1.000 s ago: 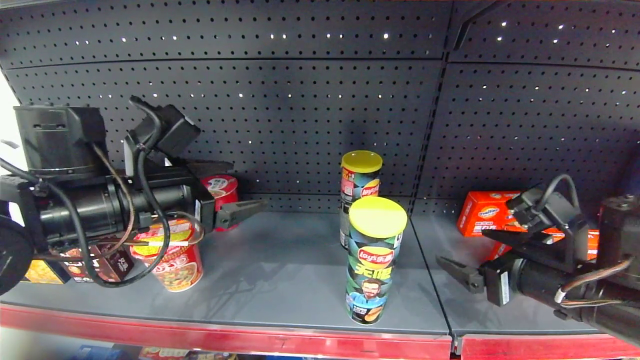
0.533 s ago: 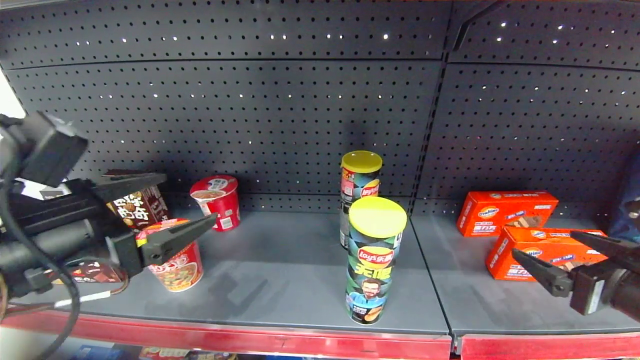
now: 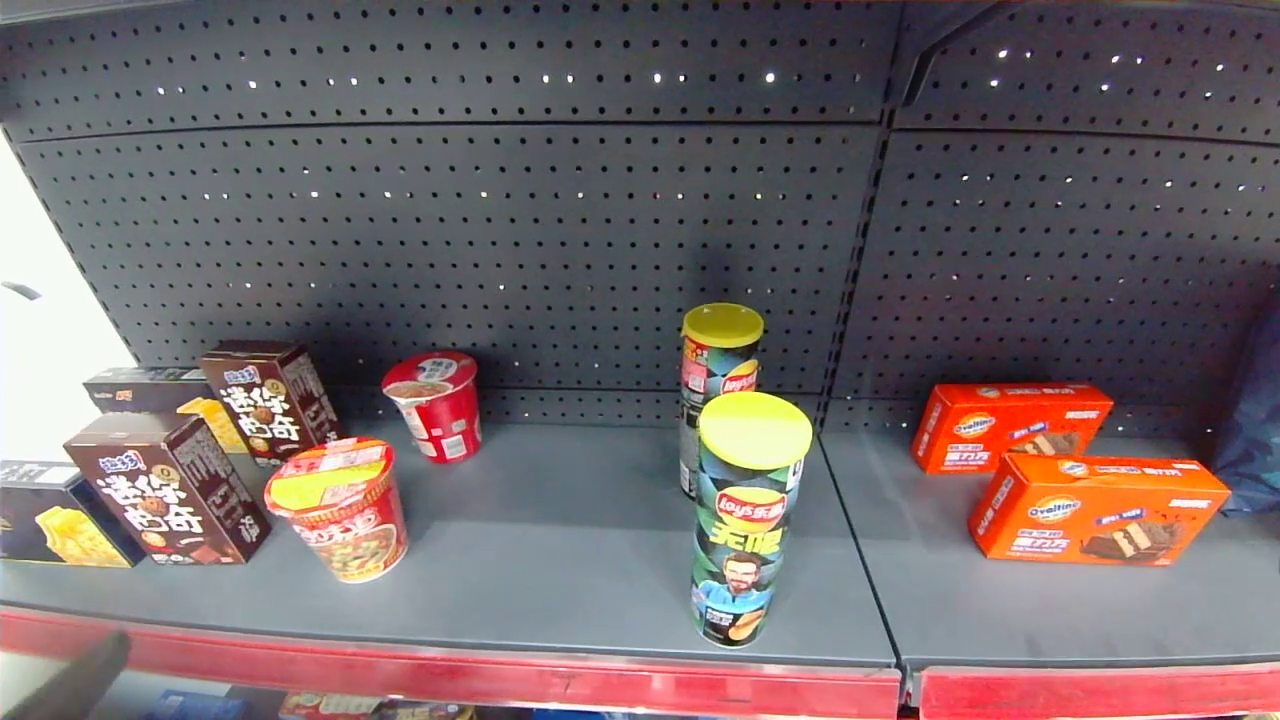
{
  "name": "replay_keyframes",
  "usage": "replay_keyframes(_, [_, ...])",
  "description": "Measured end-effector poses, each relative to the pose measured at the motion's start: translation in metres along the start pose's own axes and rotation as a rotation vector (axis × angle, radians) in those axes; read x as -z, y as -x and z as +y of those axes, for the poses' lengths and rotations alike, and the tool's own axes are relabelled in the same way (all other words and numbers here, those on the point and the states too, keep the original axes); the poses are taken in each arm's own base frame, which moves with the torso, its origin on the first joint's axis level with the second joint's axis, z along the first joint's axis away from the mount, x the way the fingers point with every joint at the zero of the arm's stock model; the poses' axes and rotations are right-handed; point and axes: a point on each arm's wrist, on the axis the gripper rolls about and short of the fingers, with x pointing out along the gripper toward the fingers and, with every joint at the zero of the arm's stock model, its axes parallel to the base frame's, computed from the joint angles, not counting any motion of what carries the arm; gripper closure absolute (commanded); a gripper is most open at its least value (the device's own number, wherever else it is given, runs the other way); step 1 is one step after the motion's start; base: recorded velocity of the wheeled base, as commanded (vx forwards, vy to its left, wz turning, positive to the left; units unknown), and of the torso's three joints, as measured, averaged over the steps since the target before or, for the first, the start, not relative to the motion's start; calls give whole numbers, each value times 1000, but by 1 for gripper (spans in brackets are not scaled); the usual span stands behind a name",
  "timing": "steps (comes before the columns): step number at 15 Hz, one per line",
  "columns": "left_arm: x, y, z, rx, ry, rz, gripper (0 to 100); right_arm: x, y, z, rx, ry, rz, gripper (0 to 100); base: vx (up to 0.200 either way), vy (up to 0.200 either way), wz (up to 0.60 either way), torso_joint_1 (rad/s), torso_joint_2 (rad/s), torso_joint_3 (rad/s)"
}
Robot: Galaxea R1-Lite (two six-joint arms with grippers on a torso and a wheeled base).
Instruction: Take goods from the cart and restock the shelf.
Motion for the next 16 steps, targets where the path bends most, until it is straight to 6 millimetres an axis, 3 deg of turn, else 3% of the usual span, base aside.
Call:
replay_keyframes(3, [23,43,-7,-6,22,31,0,29,33,-10,70,13,-20,0,0,0,0,0,0,0])
replay_keyframes(6, [30,63,-10,-11,31,-49,0,57,55,-13,61,25,-49,0,0,0,0,0,0,0])
replay_keyframes(12, [50,66,-12,-14,35,-53,0,89,60,-7,-72,68,-9,0,0,0,0,0,0,0])
replay_keyframes(16, [64,61,-14,-10,37,-15,0,90,60,-7,-94,70,-11,0,0,0,0,0,0,0])
